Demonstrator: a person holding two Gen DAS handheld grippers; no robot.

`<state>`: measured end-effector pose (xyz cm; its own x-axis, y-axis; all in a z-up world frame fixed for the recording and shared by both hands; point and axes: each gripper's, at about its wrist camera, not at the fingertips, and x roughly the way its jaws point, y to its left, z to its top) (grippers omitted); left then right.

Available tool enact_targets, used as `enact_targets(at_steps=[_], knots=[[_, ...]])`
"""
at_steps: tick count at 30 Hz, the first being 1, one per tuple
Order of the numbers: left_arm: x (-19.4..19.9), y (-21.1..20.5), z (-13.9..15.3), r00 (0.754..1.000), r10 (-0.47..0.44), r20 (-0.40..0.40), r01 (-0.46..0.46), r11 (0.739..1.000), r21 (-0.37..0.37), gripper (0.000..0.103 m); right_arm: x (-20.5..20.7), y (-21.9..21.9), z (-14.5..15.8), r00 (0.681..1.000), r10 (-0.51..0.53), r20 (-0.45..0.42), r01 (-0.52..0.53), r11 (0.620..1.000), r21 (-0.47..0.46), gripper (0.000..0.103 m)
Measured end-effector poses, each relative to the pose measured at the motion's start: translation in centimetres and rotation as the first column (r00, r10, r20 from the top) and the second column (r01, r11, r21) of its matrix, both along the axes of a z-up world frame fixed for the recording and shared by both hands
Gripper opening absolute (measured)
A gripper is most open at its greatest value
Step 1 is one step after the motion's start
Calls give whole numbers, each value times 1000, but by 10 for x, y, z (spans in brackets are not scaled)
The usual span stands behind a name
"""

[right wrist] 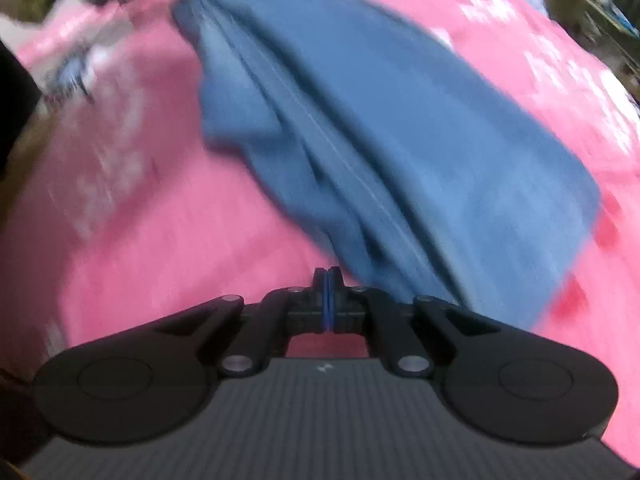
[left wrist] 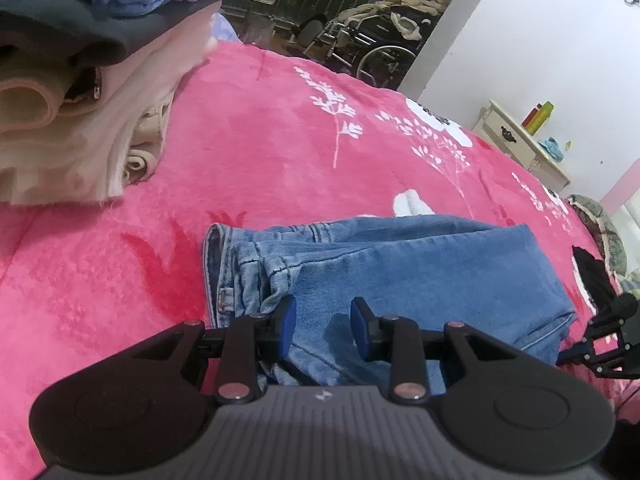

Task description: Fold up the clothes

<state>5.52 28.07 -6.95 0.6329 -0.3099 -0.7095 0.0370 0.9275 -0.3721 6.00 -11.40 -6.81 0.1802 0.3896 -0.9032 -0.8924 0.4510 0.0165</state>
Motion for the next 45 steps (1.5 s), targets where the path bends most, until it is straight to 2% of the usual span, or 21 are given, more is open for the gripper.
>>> enact_targets(at_steps=[2,4,5,8,10,12,14,16,17,18,21,23,27,30,31,33,35,38,39,43,45], knots=[[-3,-3,8,1000,-4,2,4,1000,24,35,1,-8,10,996,-67,-64,68,998,1,2],[-8,-6,17,1000,-8,20,7,999,46,44,3,-10,35,993,-86,-86,93,992,82,2],[-10,-8,22,999,-11,32,9,998,56,48,5,-8,47,994,-94,-64,102,985,138,2],[-18,-15,34,998,-22,63,16,996,91,48,29,2,64,985,-169,-20,167,946,276,3],[-19,-21,27,998,-47,45,40,990,137,48,52,3,56,962,-271,-39,267,898,348,3],[-20,-27,20,997,-71,27,65,981,182,48,61,2,39,948,-309,-75,315,883,348,4],[-22,-26,19,998,-66,16,61,977,205,47,56,1,15,946,-307,-103,324,900,293,4],[-23,-20,20,999,-46,8,43,976,216,48,40,-12,2,953,-293,-81,304,912,276,2],[-24,-18,21,999,-36,5,34,975,221,55,30,-22,-1,954,-292,-64,298,911,285,2],[-25,-15,22,1000,-25,1,25,974,227,56,21,-32,-3,955,-293,-51,295,909,294,2],[-33,-17,43,998,-26,60,10,968,252,54,34,-47,15,915,-375,-149,403,869,287,3],[-28,-31,49,991,-87,97,58,961,271,55,52,-53,27,895,-410,-175,446,822,353,3],[-19,-59,58,967,-204,155,148,938,313,56,84,-32,37,894,-430,-124,439,788,431,4],[1,-73,29,967,-235,102,186,918,350,55,101,-14,25,895,-434,-99,430,783,450,4],[6,-74,19,968,-234,88,190,917,351,55,106,-10,20,894,-439,-90,429,781,454,4],[10,-61,5,980,-186,71,155,938,309,50,118,-5,9,888,-456,-52,429,784,448,4],[10,-49,1,984,-165,70,141,954,266,48,125,-21,-10,864,-502,-22,467,786,405,2],[8,-40,12,986,-153,58,136,962,237,50,132,-57,-23,829,-551,-95,531,723,441,0],[7,-37,18,988,-142,62,125,967,221,53,134,-66,-21,808,-579,-111,561,696,448,0],[13,-22,31,993,-85,78,74,988,136,53,138,-68,-14,783,-611,-115,588,668,457,2],[21,-22,23,994,-97,59,87,983,159,51,139,-70,-10,771,-626,-117,601,653,461,4]])
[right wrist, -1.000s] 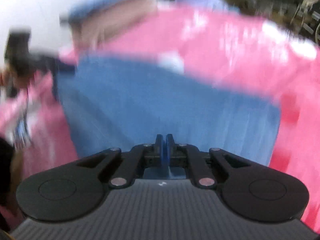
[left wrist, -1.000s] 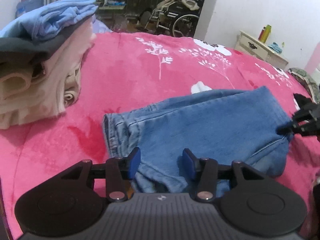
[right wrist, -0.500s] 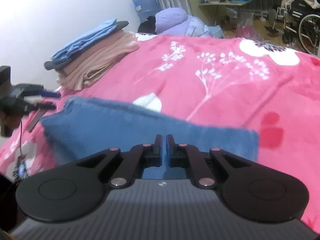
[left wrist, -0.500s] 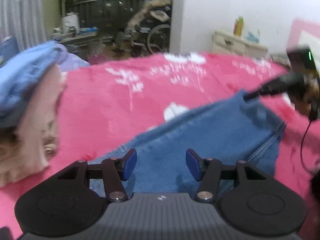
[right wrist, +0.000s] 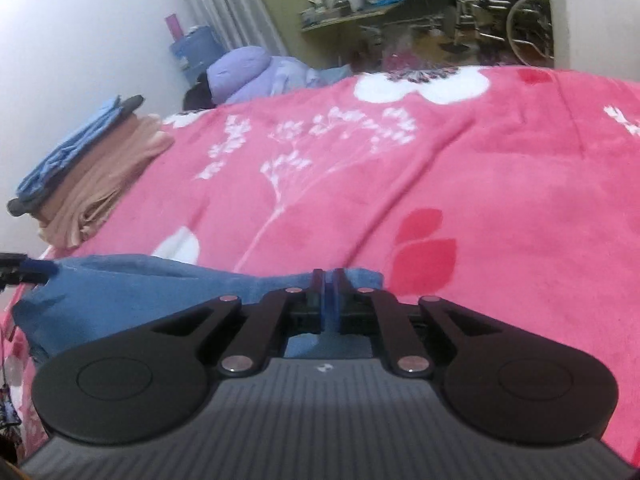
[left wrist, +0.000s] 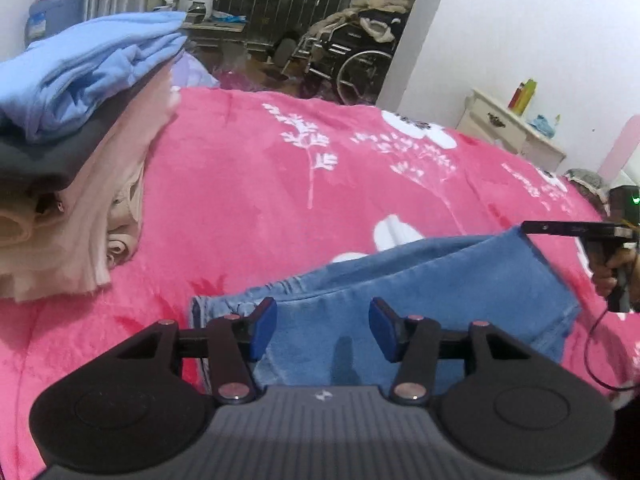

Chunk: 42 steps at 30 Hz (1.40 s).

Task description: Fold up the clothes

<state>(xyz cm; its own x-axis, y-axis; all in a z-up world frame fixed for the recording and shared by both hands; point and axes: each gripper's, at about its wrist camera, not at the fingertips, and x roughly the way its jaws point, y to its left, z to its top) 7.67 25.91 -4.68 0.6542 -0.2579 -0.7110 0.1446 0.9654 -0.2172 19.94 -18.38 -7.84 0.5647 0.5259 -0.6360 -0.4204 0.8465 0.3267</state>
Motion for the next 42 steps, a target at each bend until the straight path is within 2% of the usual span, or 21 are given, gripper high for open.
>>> enact_targets(at_steps=[2,4,7,10,14,18,20,21,23,25,28,31,35,37,38,39,41,42], knots=[[6,-2,-12,999,-29,-22,30,999,40,43,2,-1,4,1000,-21,1,21,1000,5,2],[9,-2,-16,999,-22,-28,23,999,37,41,4,-3,7,999,-41,3,41,999,10,2],[4,-4,-3,1000,-6,-15,7,999,33,42,6,-5,12,997,-72,4,72,997,18,5],[-7,-12,13,1000,-12,18,11,998,60,52,8,-6,18,995,-98,7,97,995,26,5],[-26,-36,22,994,-100,33,96,989,115,52,-25,27,40,996,81,48,-83,996,45,5],[-40,-57,12,984,-176,2,172,965,196,52,-65,69,39,951,299,80,-301,953,12,5],[-44,-57,-2,985,-173,-13,171,955,241,52,-77,79,30,935,351,50,-350,936,-18,5],[-47,-52,-5,987,-162,-10,160,959,233,53,-83,83,26,928,372,35,-371,928,-32,5],[-53,-43,-6,990,-141,4,137,969,204,52,-89,73,13,935,354,9,-352,933,-69,5],[-57,-39,-5,990,-139,20,131,966,221,53,-94,62,1,943,333,-13,-333,937,-104,4],[-62,-37,-2,990,-137,31,126,964,235,53,-99,33,2,963,268,-21,-268,958,-100,3],[-66,-35,4,994,-104,32,93,965,246,56,-103,7,4,980,194,-36,-197,970,-143,3],[-72,-33,21,996,-80,49,64,960,272,54,-97,-37,12,995,20,-93,-26,998,-64,5],[-72,-34,31,994,-78,71,56,962,267,54,-92,-61,16,989,-88,-120,89,996,0,15],[-70,-35,35,993,-79,84,55,965,255,54,-85,-73,16,978,-138,-155,149,987,64,26],[-67,-38,37,992,-80,92,56,968,245,54,-79,-79,14,970,-157,-187,179,978,107,31],[-55,-50,35,992,-84,90,62,972,228,54,-63,-85,9,956,-175,-236,220,959,178,34],[-48,-56,33,992,-86,89,65,973,219,54,-56,-87,8,953,-177,-244,227,954,194,39]])
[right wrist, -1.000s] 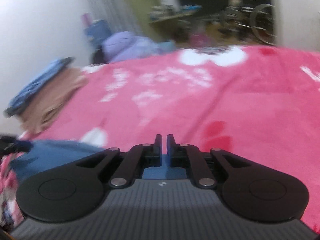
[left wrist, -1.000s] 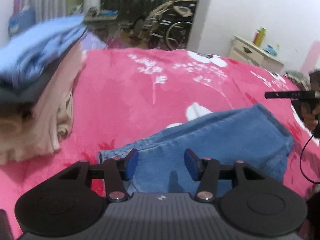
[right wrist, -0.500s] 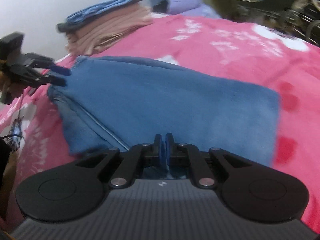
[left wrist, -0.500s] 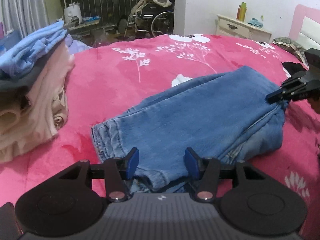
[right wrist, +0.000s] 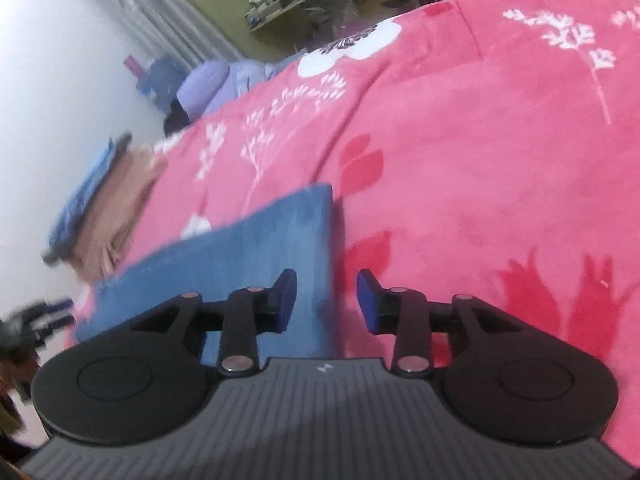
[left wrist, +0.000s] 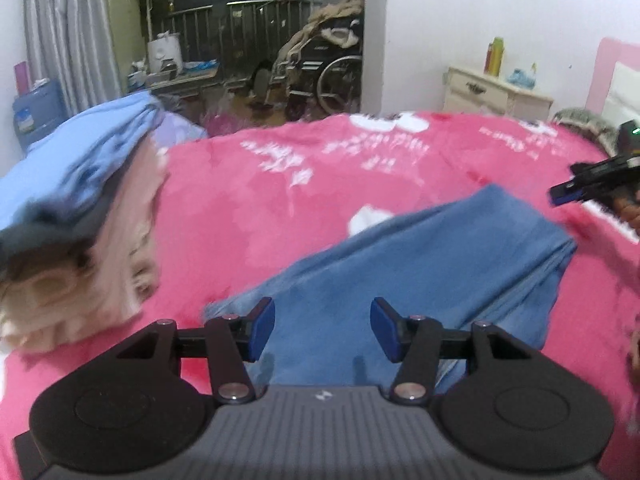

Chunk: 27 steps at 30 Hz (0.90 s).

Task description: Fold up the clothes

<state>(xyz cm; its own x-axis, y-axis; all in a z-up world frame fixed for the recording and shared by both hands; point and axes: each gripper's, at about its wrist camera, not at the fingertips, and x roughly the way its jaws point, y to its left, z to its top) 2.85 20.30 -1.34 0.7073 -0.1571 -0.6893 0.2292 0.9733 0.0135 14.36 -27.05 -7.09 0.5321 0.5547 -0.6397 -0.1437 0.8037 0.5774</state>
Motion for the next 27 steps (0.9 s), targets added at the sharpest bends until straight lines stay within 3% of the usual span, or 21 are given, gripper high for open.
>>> enact_targets(at_steps=[2,7,11,19,27], knots=[[13,-12,-3,1000,-6,-4,6,1000,-17,54,17,2,-8,999,-17,-27,18,999,44,47],[43,-42,-11,1000,-22,-20,20,998,-62,54,40,2,-32,989,-49,-137,69,988,141,48],[63,-67,-22,998,-43,-45,38,994,-100,54,39,11,-39,986,-6,-168,34,986,161,48],[100,-99,-59,995,-59,-82,53,996,-64,54,65,12,-52,984,-11,-177,52,972,230,48],[100,-103,-73,996,-58,-63,55,997,-50,56,72,18,-67,981,48,-189,15,947,321,48]])
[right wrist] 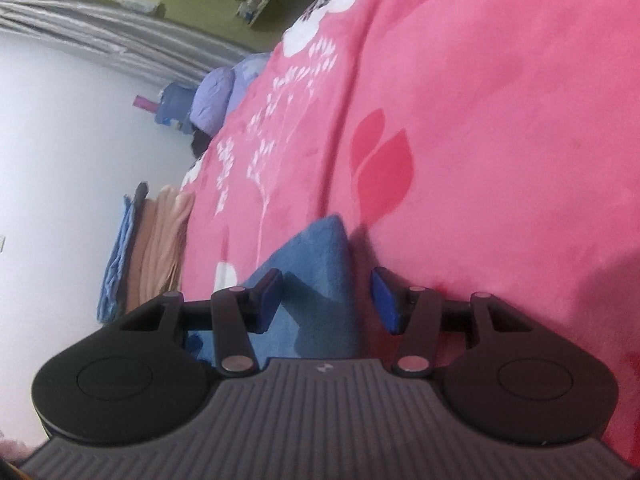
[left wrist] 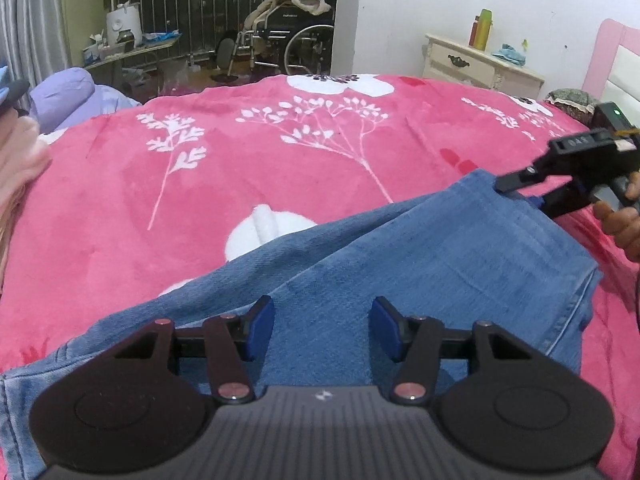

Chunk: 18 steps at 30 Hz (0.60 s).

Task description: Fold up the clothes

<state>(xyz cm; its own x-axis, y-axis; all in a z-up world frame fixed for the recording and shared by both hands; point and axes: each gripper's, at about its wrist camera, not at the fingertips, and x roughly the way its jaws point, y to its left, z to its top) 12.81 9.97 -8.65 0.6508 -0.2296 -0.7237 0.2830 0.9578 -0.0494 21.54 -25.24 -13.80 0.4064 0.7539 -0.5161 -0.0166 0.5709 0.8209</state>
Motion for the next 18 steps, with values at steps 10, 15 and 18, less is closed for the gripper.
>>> enact_targets(at_steps=[10,15,18], knots=[[-3,0,-4,1000,-9,22,9,1000,2,57,-49,4,1,995,91,-32,-90,995,38,48],[-4,-1,-3,1000,-10,27,10,1000,3,57,-50,3,1,995,87,-49,-84,995,57,34],[-6,0,2,999,-4,31,4,1000,-6,56,-53,3,9,996,82,-35,-79,994,80,21]])
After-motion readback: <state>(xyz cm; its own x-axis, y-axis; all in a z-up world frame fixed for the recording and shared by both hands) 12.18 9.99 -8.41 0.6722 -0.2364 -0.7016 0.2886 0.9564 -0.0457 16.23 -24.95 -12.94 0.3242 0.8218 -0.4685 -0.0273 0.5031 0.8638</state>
